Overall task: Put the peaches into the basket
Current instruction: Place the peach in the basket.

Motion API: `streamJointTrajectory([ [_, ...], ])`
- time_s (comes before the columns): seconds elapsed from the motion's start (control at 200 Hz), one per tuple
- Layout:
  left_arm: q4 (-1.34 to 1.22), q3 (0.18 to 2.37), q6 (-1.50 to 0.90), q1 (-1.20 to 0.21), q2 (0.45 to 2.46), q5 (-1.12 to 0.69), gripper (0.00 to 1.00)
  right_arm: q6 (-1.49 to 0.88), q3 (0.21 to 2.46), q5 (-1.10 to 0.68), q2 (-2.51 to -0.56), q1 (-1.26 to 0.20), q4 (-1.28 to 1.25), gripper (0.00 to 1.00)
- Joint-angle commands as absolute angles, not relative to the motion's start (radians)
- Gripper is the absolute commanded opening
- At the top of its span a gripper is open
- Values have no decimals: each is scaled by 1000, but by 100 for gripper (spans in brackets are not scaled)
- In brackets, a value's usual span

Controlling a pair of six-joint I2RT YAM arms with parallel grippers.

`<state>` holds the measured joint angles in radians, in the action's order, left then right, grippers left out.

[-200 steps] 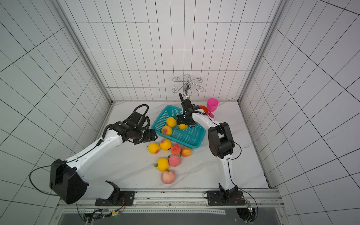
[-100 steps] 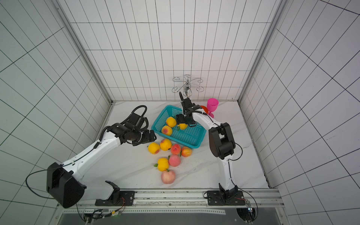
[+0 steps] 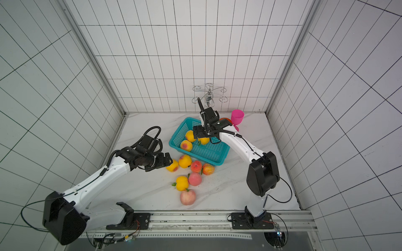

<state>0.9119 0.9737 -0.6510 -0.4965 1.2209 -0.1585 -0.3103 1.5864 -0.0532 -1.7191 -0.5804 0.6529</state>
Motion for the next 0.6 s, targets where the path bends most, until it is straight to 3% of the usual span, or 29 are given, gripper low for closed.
streamJointTrajectory([
  [0.0,873,958,-657,-502,1189,-161,97,-348,1499,18,-1605,-637,707,95],
  [0.28,876,903,-659,-500,1152,-155,97,-418,1378,69,-1382,-748,793,99],
  [0.595,881,921,-694,-501,1221,-123,98,-351,1284,-34,-1252,-752,833,99],
])
